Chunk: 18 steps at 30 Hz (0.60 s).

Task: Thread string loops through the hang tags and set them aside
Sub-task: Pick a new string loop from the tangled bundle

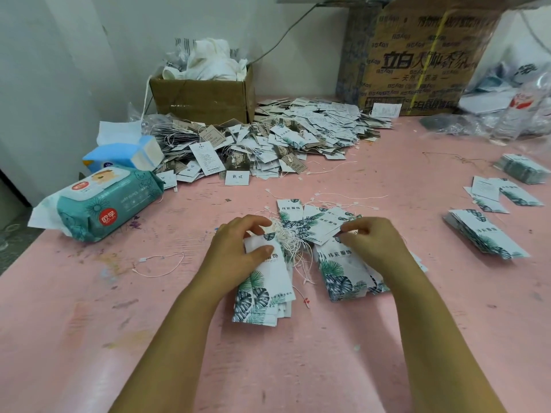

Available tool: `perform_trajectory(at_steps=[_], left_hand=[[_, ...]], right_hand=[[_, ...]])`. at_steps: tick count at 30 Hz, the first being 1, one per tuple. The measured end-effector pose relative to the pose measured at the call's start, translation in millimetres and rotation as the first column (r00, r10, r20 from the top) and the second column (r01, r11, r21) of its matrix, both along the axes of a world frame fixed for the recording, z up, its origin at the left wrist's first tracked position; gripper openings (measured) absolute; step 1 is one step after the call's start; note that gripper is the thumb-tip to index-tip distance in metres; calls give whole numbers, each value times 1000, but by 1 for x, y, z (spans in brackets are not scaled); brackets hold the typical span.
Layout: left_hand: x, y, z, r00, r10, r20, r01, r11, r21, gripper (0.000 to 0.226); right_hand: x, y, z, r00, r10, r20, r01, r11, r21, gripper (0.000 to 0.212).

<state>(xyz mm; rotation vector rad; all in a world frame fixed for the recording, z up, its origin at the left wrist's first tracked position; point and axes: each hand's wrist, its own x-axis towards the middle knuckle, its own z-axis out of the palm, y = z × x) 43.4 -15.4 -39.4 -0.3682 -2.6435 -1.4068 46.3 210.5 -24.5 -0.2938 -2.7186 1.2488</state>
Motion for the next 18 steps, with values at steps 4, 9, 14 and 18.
perform_trajectory(at_steps=[4, 9, 14, 18], left_hand=[[0, 0, 2, 1000, 7, 8, -8, 996, 84, 40], [2, 3, 9, 999, 32, 36, -42, 950, 309, 45], [3, 4, 10, 997, 40, 67, -68, 870, 488, 42], [2, 4, 9, 996, 38, 79, -76, 820, 567, 31]], right_hand=[[6, -1, -1, 978, 77, 193, -91, 993, 69, 37], [6, 0, -2, 979, -2, 205, -14, 997, 78, 35], [5, 2, -4, 989, -75, 127, 64, 994, 90, 38], [2, 4, -2, 987, -156, -24, 156, 988, 0, 21]])
